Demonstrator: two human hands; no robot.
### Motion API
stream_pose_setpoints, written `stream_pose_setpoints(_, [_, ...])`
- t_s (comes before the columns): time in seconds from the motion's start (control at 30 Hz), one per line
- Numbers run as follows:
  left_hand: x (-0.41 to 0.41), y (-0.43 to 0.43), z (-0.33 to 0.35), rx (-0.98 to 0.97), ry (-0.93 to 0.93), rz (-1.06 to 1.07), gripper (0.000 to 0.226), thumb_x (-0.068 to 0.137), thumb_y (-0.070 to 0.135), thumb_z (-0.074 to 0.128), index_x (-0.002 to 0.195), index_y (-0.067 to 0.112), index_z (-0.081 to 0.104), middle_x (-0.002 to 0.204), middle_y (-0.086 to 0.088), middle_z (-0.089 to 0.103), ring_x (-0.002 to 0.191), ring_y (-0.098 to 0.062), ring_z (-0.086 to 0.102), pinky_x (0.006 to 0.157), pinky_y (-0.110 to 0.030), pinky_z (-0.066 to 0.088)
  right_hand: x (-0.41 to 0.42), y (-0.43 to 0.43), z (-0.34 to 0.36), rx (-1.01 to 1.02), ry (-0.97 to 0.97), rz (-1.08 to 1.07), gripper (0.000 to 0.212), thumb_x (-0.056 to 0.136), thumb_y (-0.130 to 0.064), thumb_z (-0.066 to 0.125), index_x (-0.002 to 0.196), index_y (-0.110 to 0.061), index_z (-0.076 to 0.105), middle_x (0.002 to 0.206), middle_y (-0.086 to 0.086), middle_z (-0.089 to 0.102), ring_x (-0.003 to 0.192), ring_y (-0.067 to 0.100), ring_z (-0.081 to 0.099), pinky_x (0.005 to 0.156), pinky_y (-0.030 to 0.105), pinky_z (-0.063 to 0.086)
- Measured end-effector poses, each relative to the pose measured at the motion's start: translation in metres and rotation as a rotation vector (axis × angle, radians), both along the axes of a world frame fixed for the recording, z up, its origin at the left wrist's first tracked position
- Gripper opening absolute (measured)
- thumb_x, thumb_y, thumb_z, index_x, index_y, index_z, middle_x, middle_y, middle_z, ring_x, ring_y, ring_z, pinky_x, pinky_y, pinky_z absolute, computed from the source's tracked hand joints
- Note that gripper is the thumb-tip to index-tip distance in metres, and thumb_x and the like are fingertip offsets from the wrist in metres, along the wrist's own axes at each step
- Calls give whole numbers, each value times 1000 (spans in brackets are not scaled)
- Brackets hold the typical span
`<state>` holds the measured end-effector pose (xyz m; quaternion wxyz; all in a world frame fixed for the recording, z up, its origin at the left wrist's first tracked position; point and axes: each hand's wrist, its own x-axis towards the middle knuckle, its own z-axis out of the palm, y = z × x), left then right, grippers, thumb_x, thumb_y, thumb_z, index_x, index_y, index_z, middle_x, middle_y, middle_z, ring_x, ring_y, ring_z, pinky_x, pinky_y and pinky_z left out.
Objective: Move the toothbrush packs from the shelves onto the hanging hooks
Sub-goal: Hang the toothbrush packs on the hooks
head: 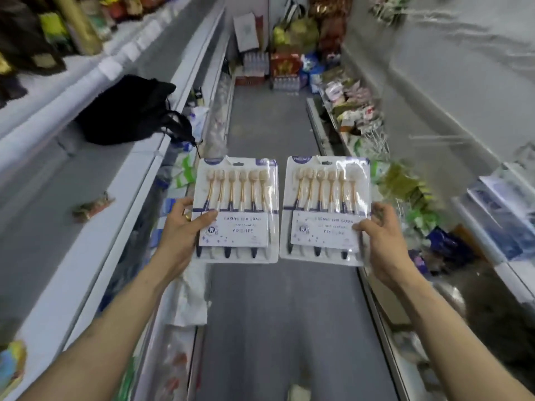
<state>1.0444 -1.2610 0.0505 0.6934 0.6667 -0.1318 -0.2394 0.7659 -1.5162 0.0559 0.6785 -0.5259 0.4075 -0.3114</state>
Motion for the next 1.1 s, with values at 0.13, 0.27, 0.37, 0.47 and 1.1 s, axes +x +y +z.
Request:
stream_pose_setpoints(0.13, [65,-74,18,-37,-28,4,39,90,3,78,117,22,58,132,-20,67,118,-40,68,100,-54,56,65,-74,23,-58,-12,22,48,95,11,56,133,-20,50,119,7,74,105,28,74,65,29,61])
stream_pose_setpoints(0.27, [131,-143,31,-62,-30,31,45,90,3,77,125,18,56,119,-12,76,100,-27,75,85,-42,62,134,-133,38,-118,14,31,50,95,7,58,136,-21,50,115,3,75,105,28,75,68,29,61])
stream_pose_setpoints(0.37, [194,-190,33,-75,-54,5,47,90,1,76,130,13,54,109,-5,79,93,-23,77,76,-36,64,193,-175,44,-149,24,24,50,94,8,58,134,-21,52,115,4,76,110,31,74,87,45,62])
stream_pose_setpoints(0.47, [270,-239,34,-101,-77,-36,54,88,5,79,135,13,53,116,-7,76,97,-22,77,82,-37,62,252,-218,50,-191,34,-13,50,93,9,58,130,-25,54,119,7,75,111,29,73,96,52,60])
stream_pose_setpoints(1.1, [574,-591,123,-195,-216,-343,43,87,12,81,118,32,58,102,13,79,96,-16,78,78,-33,61,508,-482,119,-364,-29,-384,52,88,6,60,128,-27,56,125,-1,71,112,14,71,84,34,61])
